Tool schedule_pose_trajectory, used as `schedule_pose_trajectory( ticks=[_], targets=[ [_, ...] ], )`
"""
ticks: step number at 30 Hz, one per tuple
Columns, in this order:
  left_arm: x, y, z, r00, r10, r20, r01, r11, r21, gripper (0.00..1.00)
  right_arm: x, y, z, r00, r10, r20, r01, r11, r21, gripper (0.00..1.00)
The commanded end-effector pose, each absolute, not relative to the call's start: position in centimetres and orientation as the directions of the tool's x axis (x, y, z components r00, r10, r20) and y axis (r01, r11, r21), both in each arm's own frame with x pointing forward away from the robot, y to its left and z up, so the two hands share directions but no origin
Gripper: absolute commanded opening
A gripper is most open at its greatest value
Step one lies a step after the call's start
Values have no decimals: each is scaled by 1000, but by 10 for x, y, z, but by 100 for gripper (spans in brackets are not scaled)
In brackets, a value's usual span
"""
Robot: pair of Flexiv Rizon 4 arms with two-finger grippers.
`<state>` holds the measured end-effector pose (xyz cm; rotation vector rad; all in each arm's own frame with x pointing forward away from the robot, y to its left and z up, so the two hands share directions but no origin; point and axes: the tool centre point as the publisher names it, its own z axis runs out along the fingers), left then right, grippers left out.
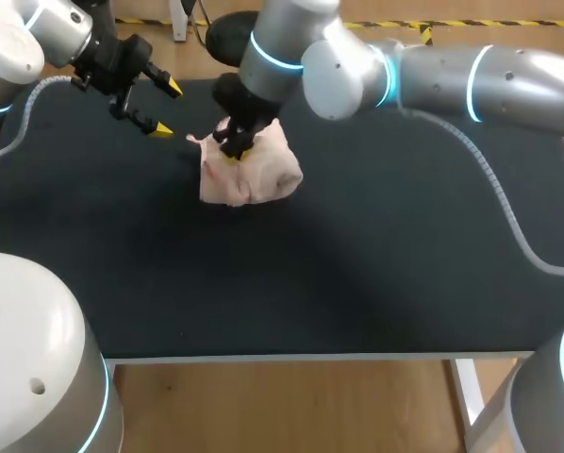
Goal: Fold the towel
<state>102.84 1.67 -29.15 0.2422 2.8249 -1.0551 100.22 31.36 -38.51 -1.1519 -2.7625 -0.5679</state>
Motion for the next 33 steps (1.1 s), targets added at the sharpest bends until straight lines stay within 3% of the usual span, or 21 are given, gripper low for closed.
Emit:
schedule_pose_trajectory(
  ticks=[1, 21, 33],
  targets=[
    [1028, 17, -292, -980, 109, -168, 192, 744, -640, 100, 994, 296, -372, -714, 658, 241, 694, 617, 371, 100],
    [1028, 17, -292, -980, 109, -168, 192, 744, -640, 100, 1004, 222, -305, -703, 669, 242, 642, 449, 621, 100],
    [1028, 17, -292, -980, 109, -168, 192, 744, -640, 100, 1027, 160, -285, -634, 614, 470, 713, 229, 662, 100]
  ],
)
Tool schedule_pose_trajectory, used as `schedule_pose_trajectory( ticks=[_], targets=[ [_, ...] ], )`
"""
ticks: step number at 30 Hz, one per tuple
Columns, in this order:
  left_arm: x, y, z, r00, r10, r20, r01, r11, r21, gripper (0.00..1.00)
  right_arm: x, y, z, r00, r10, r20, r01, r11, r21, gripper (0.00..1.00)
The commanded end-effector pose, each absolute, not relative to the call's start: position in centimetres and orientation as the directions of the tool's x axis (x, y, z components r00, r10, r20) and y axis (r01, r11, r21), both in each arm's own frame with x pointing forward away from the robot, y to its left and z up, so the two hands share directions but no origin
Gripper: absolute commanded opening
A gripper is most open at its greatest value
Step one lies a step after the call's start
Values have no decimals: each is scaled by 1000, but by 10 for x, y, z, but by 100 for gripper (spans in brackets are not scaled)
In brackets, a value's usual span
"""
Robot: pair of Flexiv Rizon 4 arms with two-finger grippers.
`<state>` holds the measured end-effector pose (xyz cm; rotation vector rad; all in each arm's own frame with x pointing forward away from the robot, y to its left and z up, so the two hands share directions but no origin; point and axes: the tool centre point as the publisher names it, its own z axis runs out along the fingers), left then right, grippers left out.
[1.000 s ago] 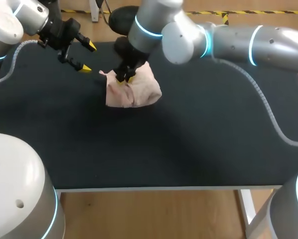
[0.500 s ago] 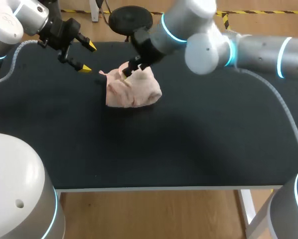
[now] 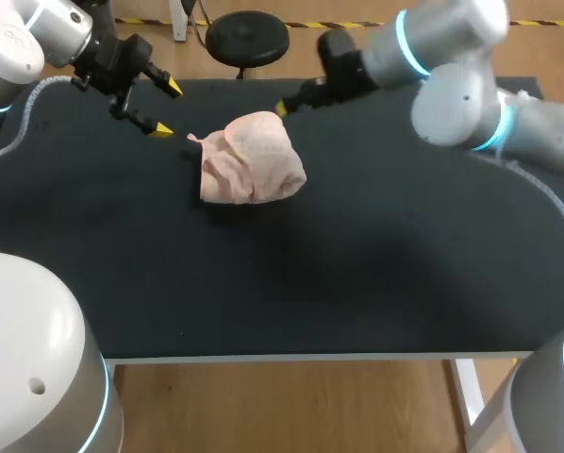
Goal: Fold the towel
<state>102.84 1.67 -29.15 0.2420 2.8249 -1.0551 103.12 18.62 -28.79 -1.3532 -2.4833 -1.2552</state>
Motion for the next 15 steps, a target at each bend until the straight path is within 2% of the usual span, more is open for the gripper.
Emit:
schedule_pose_trajectory(
  ticks=[1, 6, 15],
  targets=[
    [1028, 17, -292, -980, 109, -168, 192, 744, -640, 100, 1028, 155, -284, -624, 604, 496, 724, 209, 657, 100],
    [1028, 17, -292, -980, 109, -168, 192, 744, -640, 100, 1031, 138, -280, -620, 609, 496, 726, 204, 657, 100],
    [1028, 17, -292, -980, 109, -168, 192, 744, -640, 100, 1031, 138, -280, -620, 609, 496, 726, 204, 657, 100]
  ],
)
